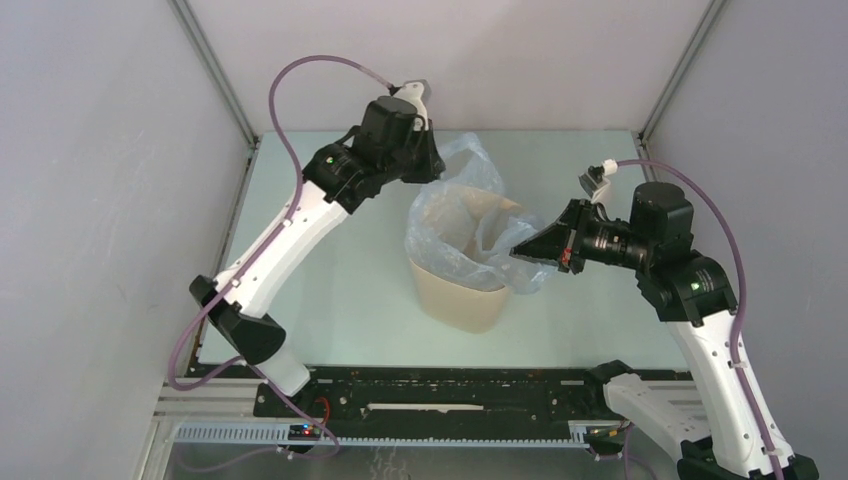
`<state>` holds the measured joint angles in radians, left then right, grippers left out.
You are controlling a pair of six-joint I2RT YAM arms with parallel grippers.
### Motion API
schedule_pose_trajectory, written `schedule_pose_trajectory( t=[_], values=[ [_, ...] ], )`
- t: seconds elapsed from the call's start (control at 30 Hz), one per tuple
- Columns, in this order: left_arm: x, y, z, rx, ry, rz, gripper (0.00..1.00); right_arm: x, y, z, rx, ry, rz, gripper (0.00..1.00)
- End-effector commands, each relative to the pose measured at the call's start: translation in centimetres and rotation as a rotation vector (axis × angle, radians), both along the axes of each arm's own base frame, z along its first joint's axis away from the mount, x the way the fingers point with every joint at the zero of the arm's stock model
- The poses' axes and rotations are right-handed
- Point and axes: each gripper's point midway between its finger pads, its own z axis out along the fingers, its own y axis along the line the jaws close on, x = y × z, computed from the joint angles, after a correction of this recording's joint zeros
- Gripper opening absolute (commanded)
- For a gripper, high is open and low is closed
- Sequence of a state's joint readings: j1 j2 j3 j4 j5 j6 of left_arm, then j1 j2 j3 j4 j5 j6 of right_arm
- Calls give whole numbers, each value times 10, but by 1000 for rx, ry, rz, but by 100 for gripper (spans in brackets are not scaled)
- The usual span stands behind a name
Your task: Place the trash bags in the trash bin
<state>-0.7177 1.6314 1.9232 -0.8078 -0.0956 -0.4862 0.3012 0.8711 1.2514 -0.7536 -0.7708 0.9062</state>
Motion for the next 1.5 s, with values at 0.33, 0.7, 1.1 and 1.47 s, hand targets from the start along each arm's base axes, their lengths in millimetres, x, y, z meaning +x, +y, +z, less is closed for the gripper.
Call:
schedule_pose_trajectory(
  t=[0.33, 0.7, 1.1, 1.47],
  values=[
    [-63, 115, 25, -312, -162, 319, 0, 9, -23, -30, -130, 1, -65, 0],
    [-91, 116, -13, -555, -64, 345, 0, 29, -53, -62, -337, 20, -57, 18],
    [-109, 81, -33, -605, 102, 204, 0, -4, -58, -67, -381, 1, -81, 47],
    [-113, 69, -25, -465, 79, 109, 0, -11, -64, -77, -412, -35, -139, 70]
  ],
)
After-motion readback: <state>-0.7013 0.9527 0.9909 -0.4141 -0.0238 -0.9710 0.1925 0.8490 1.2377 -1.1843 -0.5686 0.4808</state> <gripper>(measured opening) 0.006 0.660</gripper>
